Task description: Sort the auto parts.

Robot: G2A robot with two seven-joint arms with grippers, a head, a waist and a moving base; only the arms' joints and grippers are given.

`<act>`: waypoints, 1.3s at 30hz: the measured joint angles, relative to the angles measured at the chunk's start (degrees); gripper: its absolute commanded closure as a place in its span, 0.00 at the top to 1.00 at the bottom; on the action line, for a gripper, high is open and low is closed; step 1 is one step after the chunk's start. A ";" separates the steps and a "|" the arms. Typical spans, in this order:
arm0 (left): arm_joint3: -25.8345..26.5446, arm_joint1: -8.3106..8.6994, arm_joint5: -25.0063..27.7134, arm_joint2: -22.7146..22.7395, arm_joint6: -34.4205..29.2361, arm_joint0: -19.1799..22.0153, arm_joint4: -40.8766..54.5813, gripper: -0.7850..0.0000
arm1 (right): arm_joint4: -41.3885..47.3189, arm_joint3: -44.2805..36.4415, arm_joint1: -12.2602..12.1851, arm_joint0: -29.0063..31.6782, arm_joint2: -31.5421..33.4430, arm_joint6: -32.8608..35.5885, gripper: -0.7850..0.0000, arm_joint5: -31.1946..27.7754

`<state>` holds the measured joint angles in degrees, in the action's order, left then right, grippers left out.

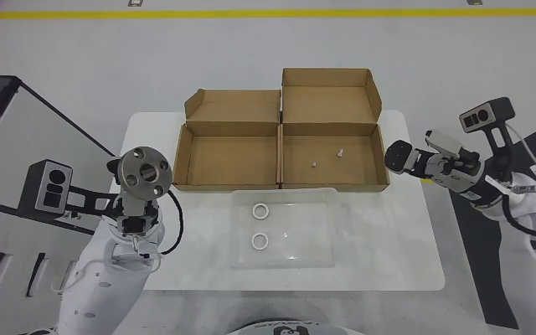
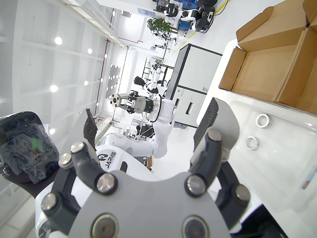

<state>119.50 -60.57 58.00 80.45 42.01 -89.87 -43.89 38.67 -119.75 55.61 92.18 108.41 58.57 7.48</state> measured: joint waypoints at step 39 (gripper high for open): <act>-9.85 -1.08 -26.82 -10.10 -48.10 18.22 -22.11 0.00 | 0.00 0.00 0.00 0.00 0.00 0.00 1.00 0.00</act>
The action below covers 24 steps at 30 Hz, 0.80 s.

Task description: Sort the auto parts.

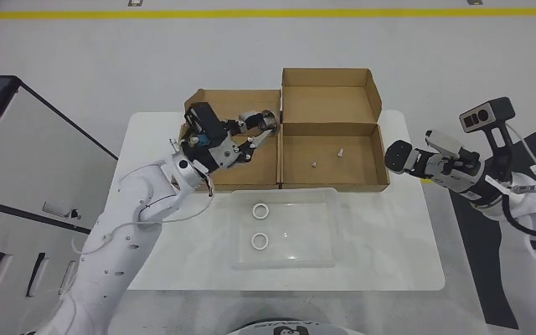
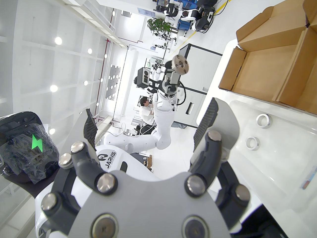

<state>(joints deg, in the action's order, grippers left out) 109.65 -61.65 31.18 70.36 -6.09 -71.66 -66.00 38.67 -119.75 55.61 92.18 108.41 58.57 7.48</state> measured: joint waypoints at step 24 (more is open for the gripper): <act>-21.58 -4.53 -6.49 -16.52 -8.45 19.80 -12.02 0.00 | 0.00 0.00 0.00 0.00 0.00 0.00 1.00 0.00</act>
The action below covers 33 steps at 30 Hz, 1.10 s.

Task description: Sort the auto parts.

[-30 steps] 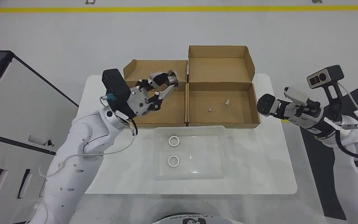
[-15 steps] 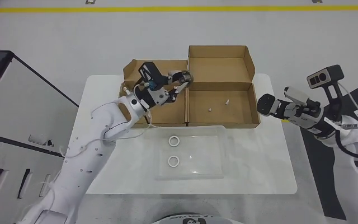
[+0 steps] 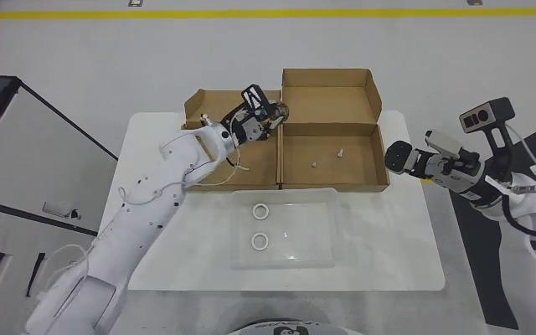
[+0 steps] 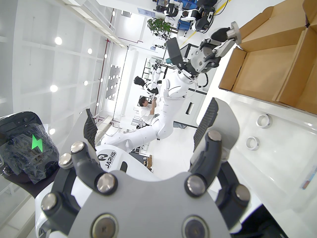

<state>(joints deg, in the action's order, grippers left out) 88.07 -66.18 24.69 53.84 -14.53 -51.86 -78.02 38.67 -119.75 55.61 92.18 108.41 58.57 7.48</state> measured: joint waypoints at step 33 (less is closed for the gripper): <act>-20.88 -3.93 1.22 -8.36 -10.27 3.26 -5.79 0.00 | 0.00 0.00 0.00 0.00 0.00 0.00 1.00 0.00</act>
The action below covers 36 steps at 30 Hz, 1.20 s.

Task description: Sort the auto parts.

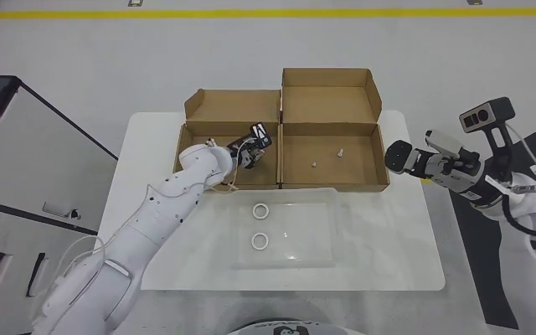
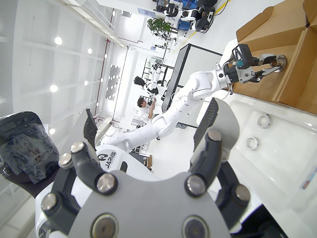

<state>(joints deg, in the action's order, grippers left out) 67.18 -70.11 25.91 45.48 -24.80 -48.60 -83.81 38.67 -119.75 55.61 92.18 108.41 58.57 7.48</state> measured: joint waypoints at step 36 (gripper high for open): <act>9.10 0.54 4.36 5.52 -4.77 -2.41 -0.78 1.00 | 0.00 0.00 0.00 0.00 0.00 0.00 1.00 0.00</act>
<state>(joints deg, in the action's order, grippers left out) 76.28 -69.57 30.27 51.00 -29.57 -51.01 -84.59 38.67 -119.75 55.61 92.18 108.41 58.57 7.48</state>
